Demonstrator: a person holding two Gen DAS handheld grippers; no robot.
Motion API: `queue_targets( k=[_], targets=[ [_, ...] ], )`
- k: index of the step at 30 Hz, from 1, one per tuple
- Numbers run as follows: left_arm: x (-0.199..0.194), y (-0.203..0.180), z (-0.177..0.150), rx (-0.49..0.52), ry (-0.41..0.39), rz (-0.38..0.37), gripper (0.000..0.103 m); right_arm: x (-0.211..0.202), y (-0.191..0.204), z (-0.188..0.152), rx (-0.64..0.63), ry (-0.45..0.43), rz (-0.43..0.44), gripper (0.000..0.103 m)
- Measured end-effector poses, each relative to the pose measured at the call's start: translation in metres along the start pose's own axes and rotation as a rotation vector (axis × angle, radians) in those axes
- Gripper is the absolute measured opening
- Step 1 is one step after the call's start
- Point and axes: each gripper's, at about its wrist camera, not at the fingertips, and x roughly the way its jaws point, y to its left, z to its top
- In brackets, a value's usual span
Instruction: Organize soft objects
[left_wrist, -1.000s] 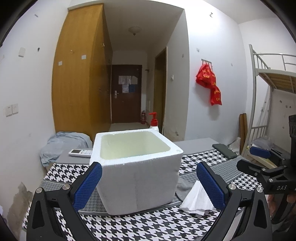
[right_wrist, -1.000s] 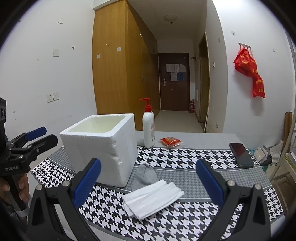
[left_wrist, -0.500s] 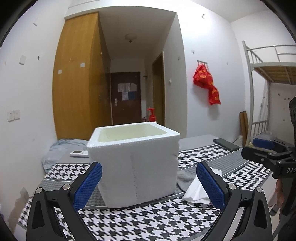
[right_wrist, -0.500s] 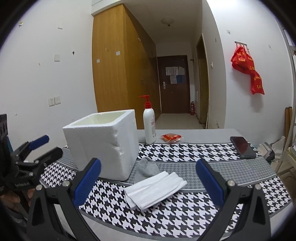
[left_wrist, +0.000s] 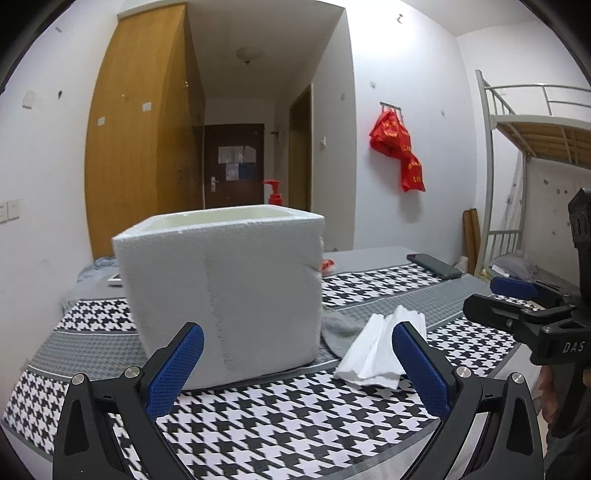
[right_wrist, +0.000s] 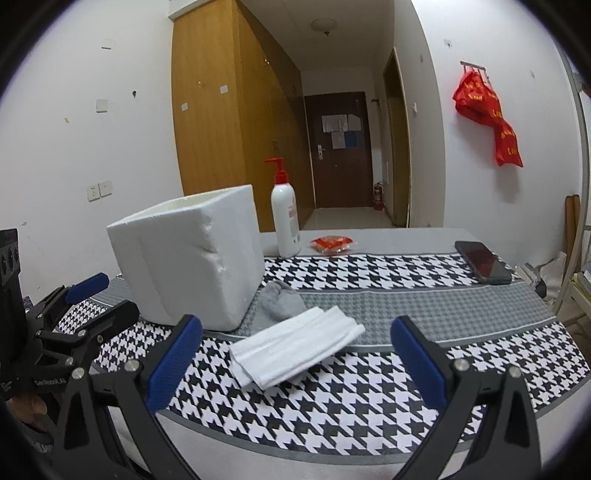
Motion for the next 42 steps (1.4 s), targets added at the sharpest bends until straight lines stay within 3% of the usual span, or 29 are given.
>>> queue_targets(
  k=[14,27,33,39,42],
  targets=[
    [0.033,-0.031,-0.002,0.032,0.101,-0.157,0.102,0.003,-0.031,-0.009,0.033,0.047,-0.078,0.103],
    [0.066,-0.055,-0.006,0.057,0.22,-0.222,0.102,-0.011,-0.055,-0.021,0.071,0.055,-0.123,0.103],
    [0.081,-0.055,-0.009,0.04,0.322,-0.242,0.089,-0.011,-0.061,-0.024,0.087,0.053,-0.124,0.103],
    [0.089,-0.058,-0.012,0.056,0.373,-0.236,0.076,-0.008,-0.065,-0.027,0.095,0.061,-0.118,0.103],
    [0.093,-0.06,-0.014,0.067,0.404,-0.239,0.063,-0.008,-0.066,-0.028,0.095,0.061,-0.118,0.103]
  ],
)
